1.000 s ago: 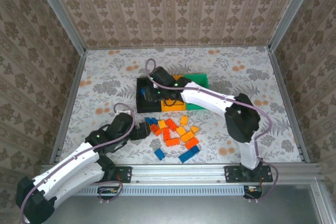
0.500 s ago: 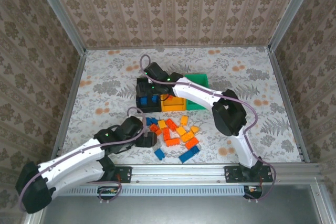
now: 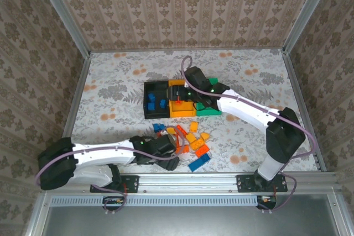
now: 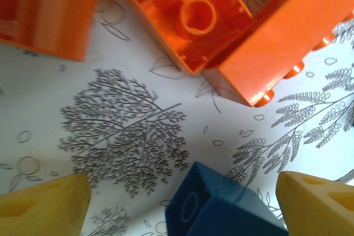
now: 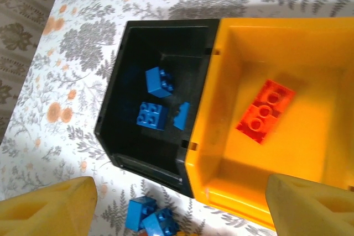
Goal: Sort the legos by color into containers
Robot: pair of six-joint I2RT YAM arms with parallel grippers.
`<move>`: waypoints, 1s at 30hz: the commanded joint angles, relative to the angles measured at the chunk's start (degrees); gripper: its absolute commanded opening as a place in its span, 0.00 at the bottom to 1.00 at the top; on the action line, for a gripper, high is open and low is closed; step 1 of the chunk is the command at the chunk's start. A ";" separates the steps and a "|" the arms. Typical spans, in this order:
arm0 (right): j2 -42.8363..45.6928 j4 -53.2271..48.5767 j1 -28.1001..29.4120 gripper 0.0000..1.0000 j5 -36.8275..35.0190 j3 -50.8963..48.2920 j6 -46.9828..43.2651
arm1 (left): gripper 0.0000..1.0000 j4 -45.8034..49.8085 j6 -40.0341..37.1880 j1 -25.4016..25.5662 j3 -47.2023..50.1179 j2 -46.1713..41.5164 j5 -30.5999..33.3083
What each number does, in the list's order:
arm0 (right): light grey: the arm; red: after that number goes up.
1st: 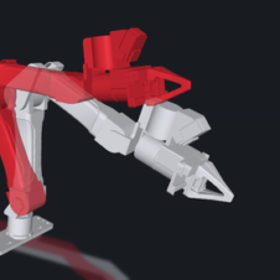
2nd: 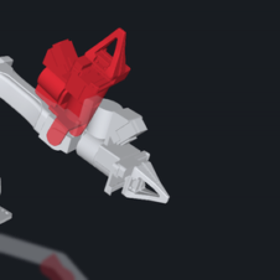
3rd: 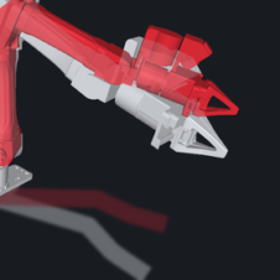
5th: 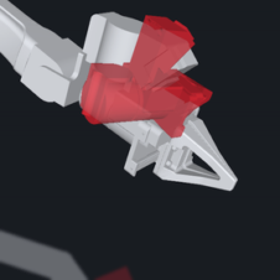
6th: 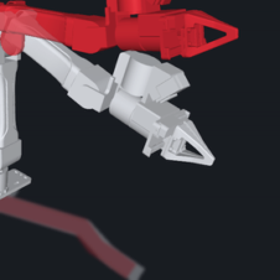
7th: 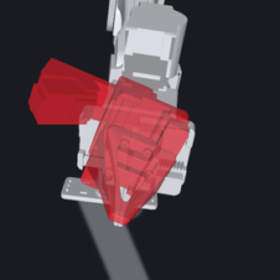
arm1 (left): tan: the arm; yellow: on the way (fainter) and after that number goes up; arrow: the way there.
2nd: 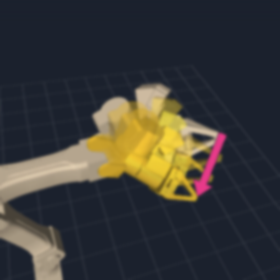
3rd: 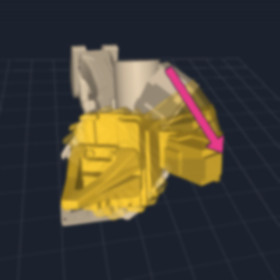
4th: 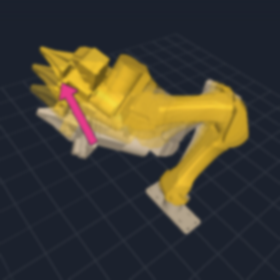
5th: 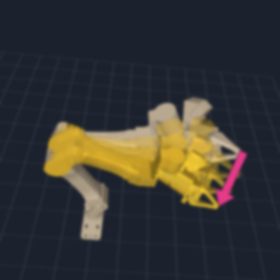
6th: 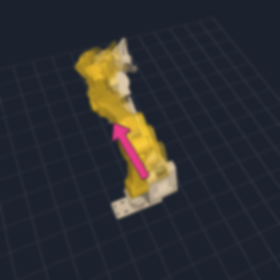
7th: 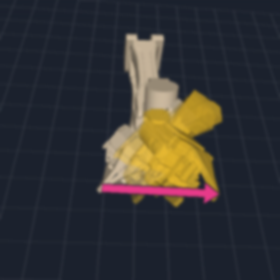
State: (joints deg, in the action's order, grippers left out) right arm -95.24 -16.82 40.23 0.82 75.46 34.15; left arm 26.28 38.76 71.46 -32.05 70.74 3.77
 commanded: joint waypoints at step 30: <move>14.04 1.52 -3.23 0.83 -3.46 -14.50 3.53 | 0.41 10.06 -4.42 -12.22 -10.43 -11.34 8.86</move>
State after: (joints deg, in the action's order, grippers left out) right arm -83.88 -15.92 37.26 -1.28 62.54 36.47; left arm 33.91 38.94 64.34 -38.06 62.15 8.86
